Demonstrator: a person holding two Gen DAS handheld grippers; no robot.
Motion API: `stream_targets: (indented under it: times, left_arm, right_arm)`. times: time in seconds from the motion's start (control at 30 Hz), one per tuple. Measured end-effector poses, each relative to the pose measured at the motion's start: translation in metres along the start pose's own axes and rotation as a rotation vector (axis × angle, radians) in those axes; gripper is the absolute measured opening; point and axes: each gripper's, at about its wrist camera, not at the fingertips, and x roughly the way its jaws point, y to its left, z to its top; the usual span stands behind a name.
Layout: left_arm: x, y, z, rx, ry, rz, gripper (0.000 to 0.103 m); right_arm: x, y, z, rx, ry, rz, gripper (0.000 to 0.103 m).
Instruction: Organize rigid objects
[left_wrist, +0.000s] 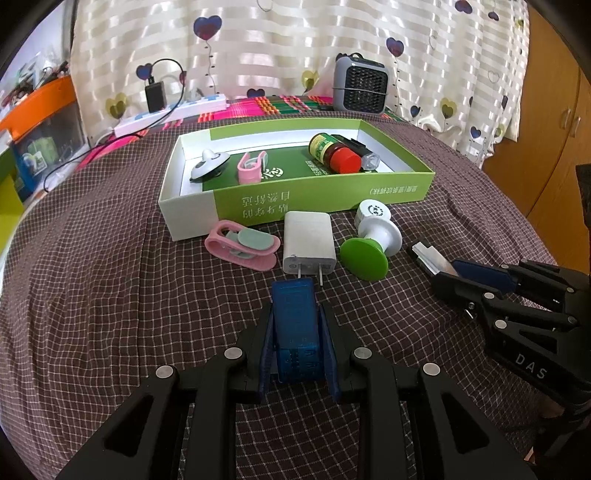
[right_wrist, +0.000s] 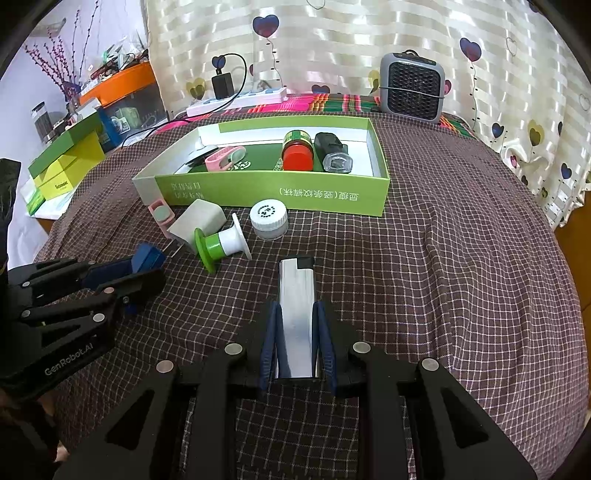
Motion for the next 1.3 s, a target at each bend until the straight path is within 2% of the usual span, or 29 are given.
stream_targets:
  times: [0.5,1.3]
  left_arm:
    - [-0.001,0.000,0.002,-0.002,-0.011,-0.009,0.021]
    - [-0.014,0.003,0.004,-0.013,-0.036,-0.013,0.021]
  right_arm:
    - [-0.003,-0.001,0.002,0.013,-0.009,0.040,0.024]
    - [-0.010,0.004,0.004,0.003,-0.025,0.045,0.024]
